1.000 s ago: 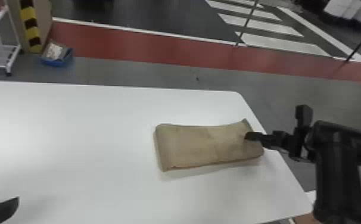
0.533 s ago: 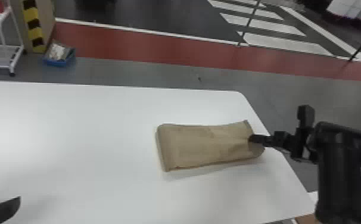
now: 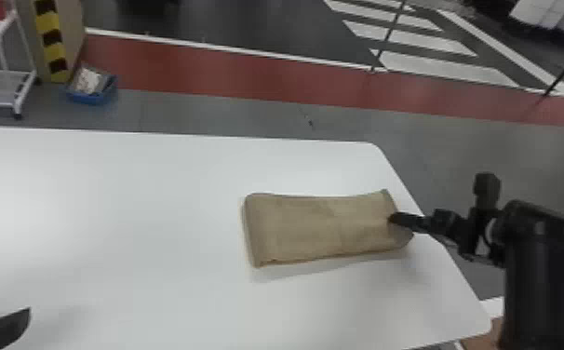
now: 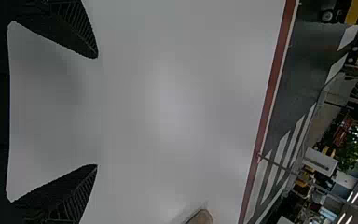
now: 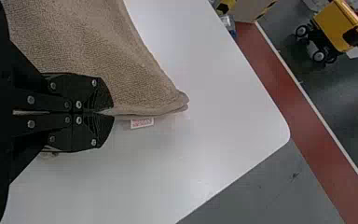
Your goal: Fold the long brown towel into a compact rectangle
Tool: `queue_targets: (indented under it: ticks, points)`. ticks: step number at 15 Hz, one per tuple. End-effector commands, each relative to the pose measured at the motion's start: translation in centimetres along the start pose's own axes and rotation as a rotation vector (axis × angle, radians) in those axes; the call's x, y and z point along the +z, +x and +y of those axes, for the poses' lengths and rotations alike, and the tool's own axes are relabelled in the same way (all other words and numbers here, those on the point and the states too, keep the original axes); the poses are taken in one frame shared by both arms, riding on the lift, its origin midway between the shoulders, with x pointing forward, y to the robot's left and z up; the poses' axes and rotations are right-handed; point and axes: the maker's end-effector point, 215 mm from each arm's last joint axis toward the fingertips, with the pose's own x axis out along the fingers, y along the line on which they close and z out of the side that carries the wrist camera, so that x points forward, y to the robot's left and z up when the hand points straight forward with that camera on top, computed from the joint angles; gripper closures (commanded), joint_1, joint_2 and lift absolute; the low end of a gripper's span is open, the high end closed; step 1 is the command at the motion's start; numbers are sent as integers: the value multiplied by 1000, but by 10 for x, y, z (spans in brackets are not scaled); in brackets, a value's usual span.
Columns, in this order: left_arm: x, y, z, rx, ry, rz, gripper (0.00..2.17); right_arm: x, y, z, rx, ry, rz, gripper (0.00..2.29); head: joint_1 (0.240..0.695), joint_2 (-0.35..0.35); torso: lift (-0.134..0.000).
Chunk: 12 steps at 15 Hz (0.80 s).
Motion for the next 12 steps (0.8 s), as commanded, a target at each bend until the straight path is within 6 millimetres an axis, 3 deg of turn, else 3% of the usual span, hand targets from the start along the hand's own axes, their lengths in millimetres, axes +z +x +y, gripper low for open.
queue_targets:
  ticks: [1, 7, 9, 12]
  points:
    - [1, -1, 1, 3, 1, -2, 39, 9, -17, 13, 54, 46, -35, 1396, 695, -330, -120]
    - [8, 0, -1, 1, 9, -10, 39, 31, -75, 65, 232, 124, -92, 1396, 695, -313, -120]
    - [10, 2, -2, 2, 14, -11, 39, 36, -81, 83, 281, 130, -101, 1396, 695, -310, -120]
    - [15, 1, 2, 10, 18, -13, 39, 34, -75, 116, 368, 149, -91, 1396, 695, -293, -120]
